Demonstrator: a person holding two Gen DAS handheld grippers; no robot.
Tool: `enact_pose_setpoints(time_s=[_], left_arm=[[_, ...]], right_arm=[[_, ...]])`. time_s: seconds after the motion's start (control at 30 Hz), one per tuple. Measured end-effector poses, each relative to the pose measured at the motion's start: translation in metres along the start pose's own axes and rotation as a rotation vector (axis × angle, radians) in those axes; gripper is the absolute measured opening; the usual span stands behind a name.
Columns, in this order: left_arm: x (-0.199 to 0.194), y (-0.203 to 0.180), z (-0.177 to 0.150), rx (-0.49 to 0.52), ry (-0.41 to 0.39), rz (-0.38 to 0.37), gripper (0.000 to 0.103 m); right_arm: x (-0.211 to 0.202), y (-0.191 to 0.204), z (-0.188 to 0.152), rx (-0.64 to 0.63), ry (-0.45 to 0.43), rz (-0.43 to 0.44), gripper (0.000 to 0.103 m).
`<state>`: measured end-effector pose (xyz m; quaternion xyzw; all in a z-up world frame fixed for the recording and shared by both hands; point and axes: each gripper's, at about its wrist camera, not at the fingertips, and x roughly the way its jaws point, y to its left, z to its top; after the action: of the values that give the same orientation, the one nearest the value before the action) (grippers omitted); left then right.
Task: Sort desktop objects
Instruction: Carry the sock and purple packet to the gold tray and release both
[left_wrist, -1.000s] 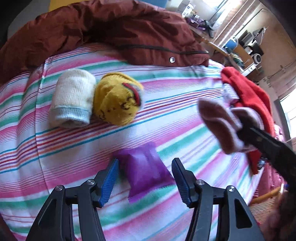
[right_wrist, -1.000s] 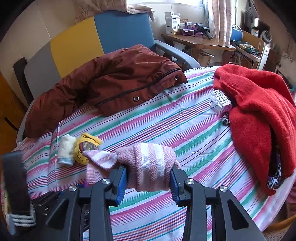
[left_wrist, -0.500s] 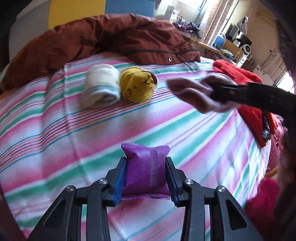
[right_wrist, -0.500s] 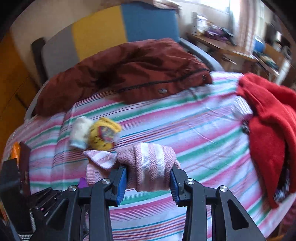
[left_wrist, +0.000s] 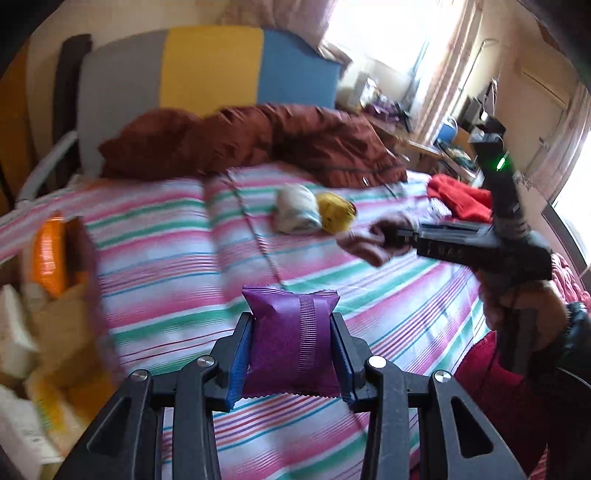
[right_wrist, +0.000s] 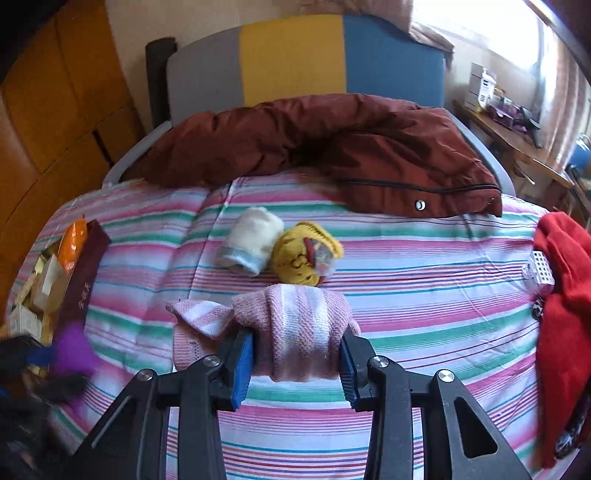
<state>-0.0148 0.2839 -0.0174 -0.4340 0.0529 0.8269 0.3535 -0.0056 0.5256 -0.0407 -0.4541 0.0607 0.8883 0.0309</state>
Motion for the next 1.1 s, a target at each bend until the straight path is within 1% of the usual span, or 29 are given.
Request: enact_pose_setpoints(time_s=[0.1,0.23,0.33,0.5,0.67,0.7,0.73,0.8,0.83,0.93,1.03,1.07,1.1], left_arm=[[-0.027,0.023,-0.006,-0.028,-0.038,0.032,0.040],[-0.053,0.058,-0.012,-0.097,-0.078,0.065,0.040],[-0.069,0.084,-0.017,-0.151,-0.105,0.086,0.040],[-0.092,0.127,-0.021,-0.249,-0.153,0.134,0.041],[-0.098,0.170,-0.031,-0.349,-0.143,0.159,0.042],[-0.098,0.179,-0.035,-0.376,-0.136,0.166,0.044],[-0.098,0.187,-0.037,-0.398,-0.134,0.164,0.048],[-0.100,0.200,-0.044,-0.452,-0.129,0.150,0.054],[-0.102,0.206,-0.048,-0.475,-0.130,0.145,0.055],[-0.109,0.216,-0.058,-0.499,-0.140,0.170,0.055],[-0.116,0.221,-0.067,-0.508,-0.149,0.187,0.055],[-0.117,0.223,-0.070,-0.511,-0.150,0.193,0.055],[-0.119,0.224,-0.073,-0.516,-0.151,0.200,0.055]], right_arm=[[0.003,0.013,-0.002,-0.042,0.024,-0.009,0.040],[-0.006,0.039,-0.002,-0.082,0.030,0.029,0.040],[-0.019,0.069,0.000,-0.123,0.014,0.086,0.040],[-0.039,0.134,0.003,-0.215,-0.025,0.190,0.040],[-0.052,0.203,0.000,-0.288,-0.059,0.300,0.042],[-0.051,0.214,-0.002,-0.296,-0.057,0.321,0.043],[-0.050,0.227,-0.003,-0.306,-0.052,0.347,0.044],[-0.046,0.248,-0.007,-0.320,-0.043,0.366,0.051],[-0.043,0.258,-0.009,-0.323,-0.034,0.379,0.052],[-0.030,0.280,-0.016,-0.317,-0.001,0.407,0.055],[-0.019,0.288,-0.021,-0.294,0.026,0.419,0.056],[-0.016,0.289,-0.024,-0.284,0.034,0.425,0.057],[-0.014,0.291,-0.026,-0.283,0.040,0.421,0.062]])
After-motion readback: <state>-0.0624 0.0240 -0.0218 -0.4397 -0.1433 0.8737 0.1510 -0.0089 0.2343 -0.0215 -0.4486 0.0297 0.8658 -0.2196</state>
